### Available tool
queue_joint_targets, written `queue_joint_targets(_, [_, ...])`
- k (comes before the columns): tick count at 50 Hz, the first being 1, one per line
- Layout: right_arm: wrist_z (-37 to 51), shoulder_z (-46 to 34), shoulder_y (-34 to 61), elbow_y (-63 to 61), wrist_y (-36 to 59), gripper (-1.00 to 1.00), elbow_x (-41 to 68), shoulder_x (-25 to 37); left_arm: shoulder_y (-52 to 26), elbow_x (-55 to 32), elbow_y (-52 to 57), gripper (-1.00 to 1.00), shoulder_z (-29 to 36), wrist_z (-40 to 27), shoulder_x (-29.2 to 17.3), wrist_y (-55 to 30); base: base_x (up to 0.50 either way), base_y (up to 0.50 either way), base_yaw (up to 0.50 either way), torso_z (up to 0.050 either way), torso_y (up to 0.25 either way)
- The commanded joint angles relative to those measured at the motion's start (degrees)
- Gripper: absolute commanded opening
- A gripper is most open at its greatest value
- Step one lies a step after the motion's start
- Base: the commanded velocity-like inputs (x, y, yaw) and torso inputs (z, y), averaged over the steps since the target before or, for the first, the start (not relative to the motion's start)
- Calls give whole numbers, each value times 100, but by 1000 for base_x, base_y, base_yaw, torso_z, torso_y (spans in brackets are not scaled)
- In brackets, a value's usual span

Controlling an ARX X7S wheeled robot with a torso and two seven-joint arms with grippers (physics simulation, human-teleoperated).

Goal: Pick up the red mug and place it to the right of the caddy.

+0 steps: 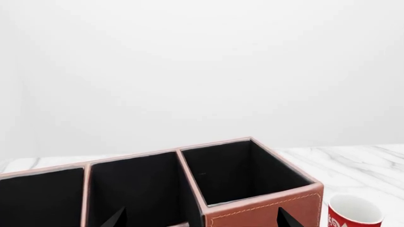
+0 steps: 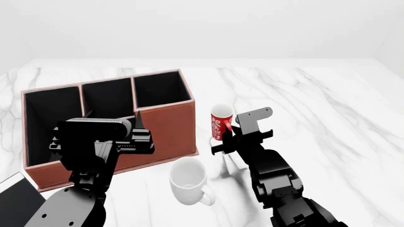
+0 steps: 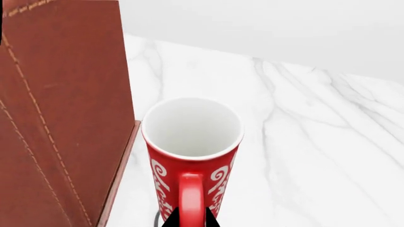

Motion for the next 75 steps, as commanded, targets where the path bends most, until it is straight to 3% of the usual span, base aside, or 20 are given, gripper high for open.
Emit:
queue_joint_targets(1, [143, -790, 182, 146, -4, -100, 759, -73, 28, -36, 18, 100, -5, -25, -33, 16, 0, 0, 0, 0, 0])
queue_joint_targets(8, [164, -685, 129, 146, 84, -100, 645, -73, 34, -53, 6, 100, -1, -36, -52, 34, 0, 0, 0, 0, 0])
queue_joint_targets(23, [163, -1257, 40, 146, 228, -100, 1014, -73, 41, -98, 40, 100, 2, -74, -91, 26, 0, 0, 0, 0, 1])
queue_joint_targets(45, [304, -1158, 21, 146, 314, -100, 909, -73, 93, -145, -1, 100, 4, -110, -127, 106, 0, 0, 0, 0, 0])
queue_joint_targets(46, [345, -1196, 32, 146, 350, 100, 950, -74, 93, -150, -1, 100, -2, -113, -128, 108, 0, 0, 0, 0, 0])
queue_joint_targets(69, [133, -978, 38, 146, 371, 100, 650, -73, 69, -232, 68, 100, -7, -176, -180, 60, 0, 0, 0, 0, 0])
queue_joint_targets(75, [-426, -184, -182, 144, 198, 100, -52, 14, 59, -256, 70, 100, -22, -189, -197, 53, 0, 0, 0, 0, 0])
